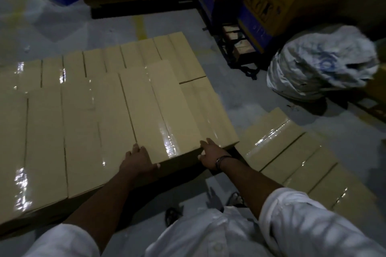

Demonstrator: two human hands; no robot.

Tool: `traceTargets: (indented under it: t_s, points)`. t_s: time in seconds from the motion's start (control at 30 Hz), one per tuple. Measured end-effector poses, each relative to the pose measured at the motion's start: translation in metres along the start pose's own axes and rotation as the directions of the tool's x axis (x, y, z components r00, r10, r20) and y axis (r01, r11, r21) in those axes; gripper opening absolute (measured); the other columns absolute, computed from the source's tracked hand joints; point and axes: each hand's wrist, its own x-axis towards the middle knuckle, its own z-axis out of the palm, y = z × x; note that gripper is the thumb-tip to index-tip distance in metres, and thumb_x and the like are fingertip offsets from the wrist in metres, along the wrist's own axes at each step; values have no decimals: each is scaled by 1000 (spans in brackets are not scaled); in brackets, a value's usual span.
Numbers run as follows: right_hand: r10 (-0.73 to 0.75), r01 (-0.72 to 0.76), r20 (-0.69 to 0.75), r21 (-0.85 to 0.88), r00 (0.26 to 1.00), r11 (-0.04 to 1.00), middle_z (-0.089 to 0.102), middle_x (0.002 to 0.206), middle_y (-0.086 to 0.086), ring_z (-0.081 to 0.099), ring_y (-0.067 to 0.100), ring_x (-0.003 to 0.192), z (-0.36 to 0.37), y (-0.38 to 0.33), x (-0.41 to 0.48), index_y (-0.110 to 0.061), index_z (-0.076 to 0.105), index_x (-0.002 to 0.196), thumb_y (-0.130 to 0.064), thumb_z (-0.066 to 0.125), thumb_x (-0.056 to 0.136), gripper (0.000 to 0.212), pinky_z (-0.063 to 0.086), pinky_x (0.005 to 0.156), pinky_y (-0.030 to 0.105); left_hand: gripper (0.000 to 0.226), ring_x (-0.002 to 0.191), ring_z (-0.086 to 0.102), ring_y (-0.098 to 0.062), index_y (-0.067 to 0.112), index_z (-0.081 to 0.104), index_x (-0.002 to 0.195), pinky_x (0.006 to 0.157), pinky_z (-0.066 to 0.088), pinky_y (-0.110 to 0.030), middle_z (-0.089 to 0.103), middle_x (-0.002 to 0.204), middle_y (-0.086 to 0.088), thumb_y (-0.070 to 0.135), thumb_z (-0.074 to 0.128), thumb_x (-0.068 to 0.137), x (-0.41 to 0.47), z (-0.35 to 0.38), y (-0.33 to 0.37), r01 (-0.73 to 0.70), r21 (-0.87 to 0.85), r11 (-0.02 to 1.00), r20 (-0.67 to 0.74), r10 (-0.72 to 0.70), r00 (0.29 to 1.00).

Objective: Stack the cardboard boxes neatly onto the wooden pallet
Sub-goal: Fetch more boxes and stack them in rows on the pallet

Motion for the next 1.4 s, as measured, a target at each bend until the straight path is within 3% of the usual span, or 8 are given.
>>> traceTargets:
  t_s: [0.13,0.27,0.47,0.6,0.93,1.17,1.4]
  points:
    - [-4,9,-91,56,996,998,1,168,7,17,25,152,-16,46,-15,-18,12,160,-35,46,104,68,24,122,37,81,150,25,-34,9,31,155,118,28,-40,24,164,-16,57,56,95,-16,1,65,-139,42,989,-238,145,960]
    - [60,-31,-200,144,978,989,9,167,6,23,26,150,-36,119,-37,-19,18,160,-36,46,103,66,26,120,39,81,145,34,-34,19,37,155,115,34,-41,21,166,-14,62,59,90,-19,16,151,-260,56,964,-306,265,914]
    - [211,-145,-243,264,947,954,15,166,6,26,26,149,-58,259,-82,-19,20,159,-40,46,101,67,30,119,41,75,145,34,-33,24,41,152,114,35,-43,25,165,-8,60,61,90,-16,44,298,-416,153,896,-227,442,868]
    - [315,-226,-232,343,920,912,14,166,9,23,26,150,-65,341,-105,-17,18,159,-39,47,102,67,28,119,40,70,142,38,-35,22,41,152,111,38,-44,30,163,-9,55,60,93,-16,68,369,-446,127,886,-174,463,869]
    - [489,-298,-202,581,848,757,21,164,11,26,26,148,-65,432,-111,-12,21,158,-38,49,102,68,27,120,37,64,132,48,-33,21,49,146,103,45,-40,44,155,-6,53,62,93,5,94,443,-496,217,841,5,507,862]
    - [580,-299,-186,711,793,636,26,161,10,31,29,146,-34,468,-39,-10,26,157,-36,51,102,66,29,118,37,59,122,55,-34,20,55,137,95,51,-42,55,141,-6,55,61,89,98,122,488,-532,248,810,106,523,846]
    - [654,-309,-99,822,750,479,28,161,13,30,27,146,23,521,97,-11,28,156,-33,54,100,66,26,118,32,70,134,49,-33,19,48,145,107,46,-45,46,152,-8,63,52,91,259,207,534,-578,253,776,211,539,816]
